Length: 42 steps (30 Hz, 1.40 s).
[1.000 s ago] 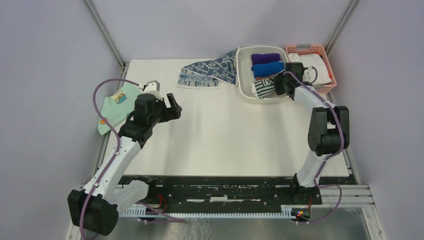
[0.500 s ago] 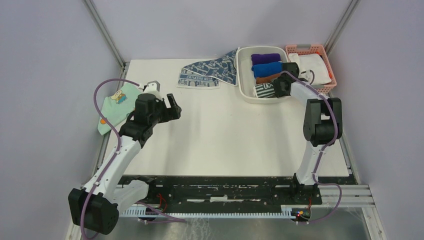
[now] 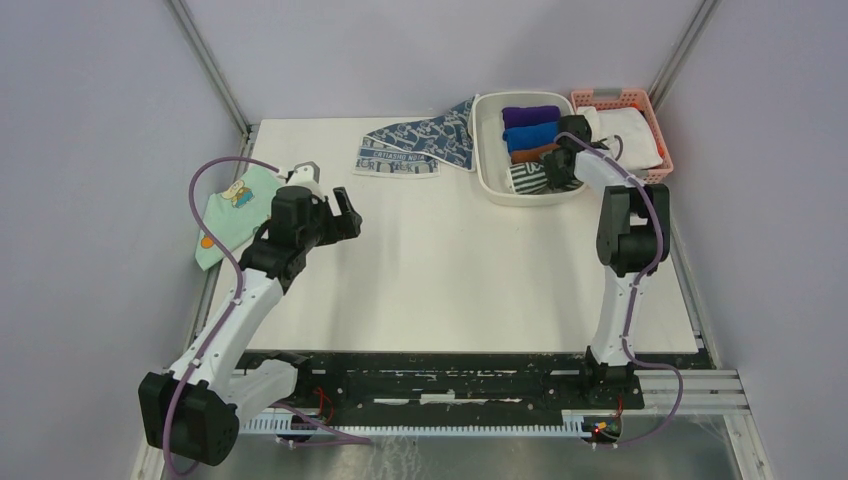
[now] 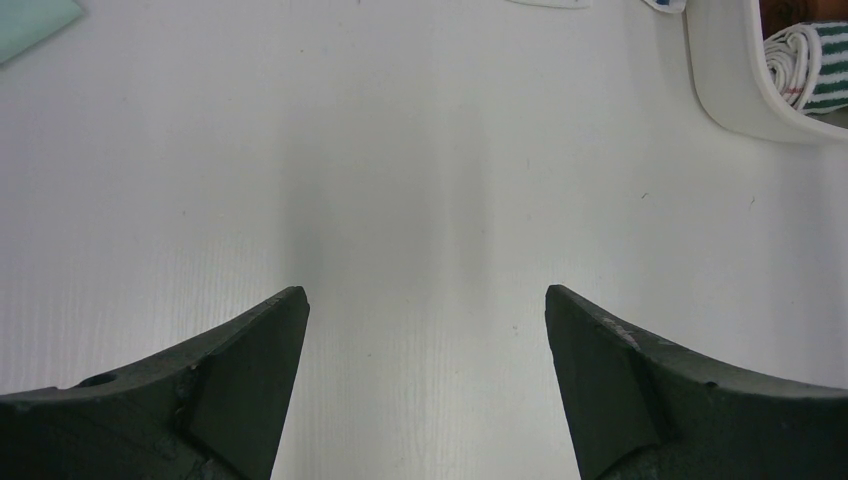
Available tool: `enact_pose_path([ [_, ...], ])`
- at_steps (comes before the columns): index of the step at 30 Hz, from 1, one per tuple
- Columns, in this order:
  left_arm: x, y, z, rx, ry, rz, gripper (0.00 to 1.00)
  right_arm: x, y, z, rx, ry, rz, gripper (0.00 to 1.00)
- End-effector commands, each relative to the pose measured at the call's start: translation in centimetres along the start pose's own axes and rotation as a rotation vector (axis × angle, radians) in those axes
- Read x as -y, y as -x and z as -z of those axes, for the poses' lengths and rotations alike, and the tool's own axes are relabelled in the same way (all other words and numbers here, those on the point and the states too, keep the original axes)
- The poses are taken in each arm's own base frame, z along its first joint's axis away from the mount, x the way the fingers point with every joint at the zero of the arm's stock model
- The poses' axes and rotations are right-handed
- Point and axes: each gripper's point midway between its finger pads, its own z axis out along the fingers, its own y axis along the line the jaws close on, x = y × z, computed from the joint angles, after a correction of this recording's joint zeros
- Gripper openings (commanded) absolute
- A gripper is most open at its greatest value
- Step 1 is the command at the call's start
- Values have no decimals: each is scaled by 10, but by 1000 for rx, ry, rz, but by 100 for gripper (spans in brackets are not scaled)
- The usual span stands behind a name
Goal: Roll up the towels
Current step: Place the towel in the bin.
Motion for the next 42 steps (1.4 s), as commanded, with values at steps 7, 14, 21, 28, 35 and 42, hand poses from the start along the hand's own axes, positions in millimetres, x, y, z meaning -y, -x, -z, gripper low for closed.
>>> enact_pose_path([
  [7, -4, 7, 0, 28, 9, -29, 94, 22, -8, -34, -4, -113, 32, 55],
  [14, -3, 8, 1, 33, 5, -25, 94, 0, 16, 8, 59, -1, 48, 70],
  [21, -4, 9, 1, 35, 4, -22, 94, -14, 23, 30, 57, 50, 36, 79],
  [28, -4, 9, 2, 36, 5, -21, 94, -19, 28, 46, 58, 62, 29, 100],
  [35, -4, 9, 2, 36, 4, -20, 94, -25, 41, 72, 72, 64, 49, 100],
  [42, -5, 10, 2, 38, 5, -20, 94, -23, 54, 106, 72, 128, 110, 100],
])
